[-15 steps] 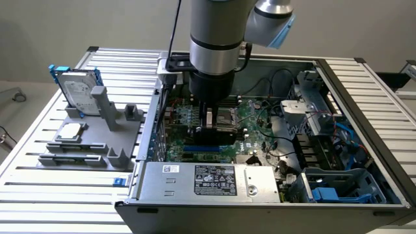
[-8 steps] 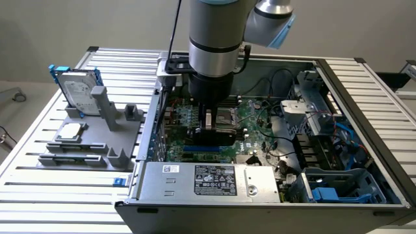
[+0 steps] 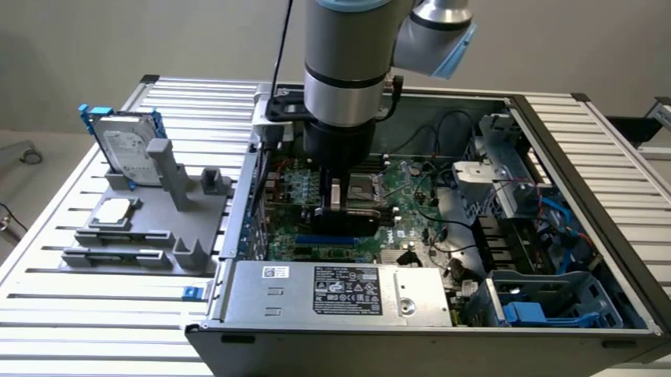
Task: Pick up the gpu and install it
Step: 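Insert the gpu into the slot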
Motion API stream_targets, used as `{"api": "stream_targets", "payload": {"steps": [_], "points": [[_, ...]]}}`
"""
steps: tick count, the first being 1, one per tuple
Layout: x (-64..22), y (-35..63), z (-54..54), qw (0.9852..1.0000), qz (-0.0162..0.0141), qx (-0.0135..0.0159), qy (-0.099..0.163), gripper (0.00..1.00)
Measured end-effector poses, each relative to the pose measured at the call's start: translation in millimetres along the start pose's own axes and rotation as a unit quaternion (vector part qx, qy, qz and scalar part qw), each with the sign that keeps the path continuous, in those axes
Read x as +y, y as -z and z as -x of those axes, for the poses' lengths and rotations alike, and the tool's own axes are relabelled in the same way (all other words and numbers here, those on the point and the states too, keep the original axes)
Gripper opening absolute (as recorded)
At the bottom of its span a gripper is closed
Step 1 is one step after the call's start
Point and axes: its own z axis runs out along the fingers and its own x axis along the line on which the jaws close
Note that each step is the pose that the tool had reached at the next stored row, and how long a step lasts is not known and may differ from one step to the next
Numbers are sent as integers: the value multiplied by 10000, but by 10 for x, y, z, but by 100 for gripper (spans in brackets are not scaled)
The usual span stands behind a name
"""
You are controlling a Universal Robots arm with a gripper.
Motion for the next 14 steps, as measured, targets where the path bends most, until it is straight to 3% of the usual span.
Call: {"api": "stream_targets", "payload": {"steps": [14], "points": [[0,-4,11,10000,0,0,1,27]]}}
